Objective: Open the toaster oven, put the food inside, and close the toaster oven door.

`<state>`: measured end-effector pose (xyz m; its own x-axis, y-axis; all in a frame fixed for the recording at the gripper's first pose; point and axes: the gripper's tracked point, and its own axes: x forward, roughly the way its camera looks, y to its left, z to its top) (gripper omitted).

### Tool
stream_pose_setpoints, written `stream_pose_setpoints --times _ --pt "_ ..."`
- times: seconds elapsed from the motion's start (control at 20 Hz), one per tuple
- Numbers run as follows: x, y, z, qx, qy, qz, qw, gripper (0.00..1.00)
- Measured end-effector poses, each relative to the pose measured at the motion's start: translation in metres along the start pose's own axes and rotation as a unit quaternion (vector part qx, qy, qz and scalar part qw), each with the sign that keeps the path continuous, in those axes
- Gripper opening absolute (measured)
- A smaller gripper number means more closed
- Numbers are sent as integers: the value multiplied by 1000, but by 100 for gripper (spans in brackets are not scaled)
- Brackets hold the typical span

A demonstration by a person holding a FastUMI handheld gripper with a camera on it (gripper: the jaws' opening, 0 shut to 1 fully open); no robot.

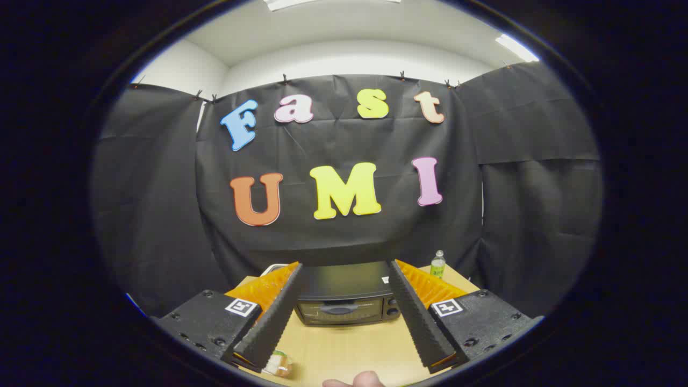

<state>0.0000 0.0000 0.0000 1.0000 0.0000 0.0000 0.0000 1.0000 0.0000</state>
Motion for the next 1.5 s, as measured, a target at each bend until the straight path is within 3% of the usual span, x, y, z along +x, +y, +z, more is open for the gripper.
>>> stream_pose_setpoints --times 1.1,1.5 --pt "-3 -23 -2 -2 4 -12 1000 100" --pt "22 -28 -13 4 18 -9 1000 100"
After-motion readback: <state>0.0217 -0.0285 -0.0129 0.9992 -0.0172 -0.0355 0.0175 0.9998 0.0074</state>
